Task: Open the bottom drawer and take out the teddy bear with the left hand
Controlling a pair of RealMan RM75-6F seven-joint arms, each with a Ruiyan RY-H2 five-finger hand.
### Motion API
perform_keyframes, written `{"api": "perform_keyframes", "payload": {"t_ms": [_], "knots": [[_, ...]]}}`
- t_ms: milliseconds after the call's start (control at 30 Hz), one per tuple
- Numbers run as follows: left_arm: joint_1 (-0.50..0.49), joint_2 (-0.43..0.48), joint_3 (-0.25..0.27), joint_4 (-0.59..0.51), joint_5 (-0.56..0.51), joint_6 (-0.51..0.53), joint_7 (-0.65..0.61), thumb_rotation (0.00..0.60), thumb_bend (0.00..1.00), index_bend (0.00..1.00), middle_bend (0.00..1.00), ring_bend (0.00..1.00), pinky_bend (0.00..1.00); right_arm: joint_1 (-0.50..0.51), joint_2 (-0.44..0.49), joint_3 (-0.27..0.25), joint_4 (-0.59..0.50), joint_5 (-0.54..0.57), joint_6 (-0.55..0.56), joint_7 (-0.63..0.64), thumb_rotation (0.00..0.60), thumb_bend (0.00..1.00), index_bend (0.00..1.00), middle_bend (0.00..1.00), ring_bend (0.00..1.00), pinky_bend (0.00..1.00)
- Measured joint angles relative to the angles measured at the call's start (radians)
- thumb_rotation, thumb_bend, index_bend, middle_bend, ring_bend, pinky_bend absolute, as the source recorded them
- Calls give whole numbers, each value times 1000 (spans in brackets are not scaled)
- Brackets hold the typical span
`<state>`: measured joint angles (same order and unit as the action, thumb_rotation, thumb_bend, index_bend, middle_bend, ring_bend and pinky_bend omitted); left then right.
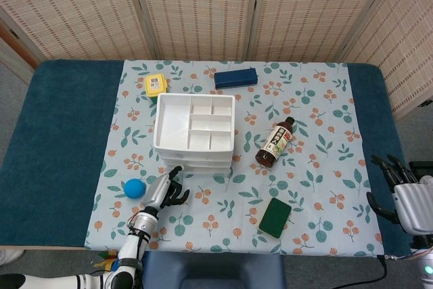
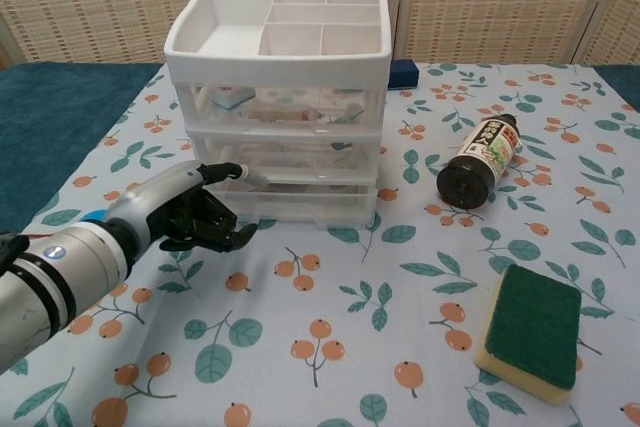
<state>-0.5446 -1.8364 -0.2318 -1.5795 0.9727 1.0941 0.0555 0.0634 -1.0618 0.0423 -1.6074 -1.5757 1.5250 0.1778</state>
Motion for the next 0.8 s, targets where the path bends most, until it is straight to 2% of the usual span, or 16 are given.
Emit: {"api": "perform_keyframes", "payload": {"t_ms": [433,800], "knots": [[-5,-48,42,77,88,59,104,600,400,208,908,1000,1000,-2,-1,0,3,4,-1,3,600,415,77,196,114,196],[-1,-55,44,90,101,52,128,600,400,209,908,1000,1000,-2,-2,-1,4,5,-2,3,600,416,78,197,114,196]]}}
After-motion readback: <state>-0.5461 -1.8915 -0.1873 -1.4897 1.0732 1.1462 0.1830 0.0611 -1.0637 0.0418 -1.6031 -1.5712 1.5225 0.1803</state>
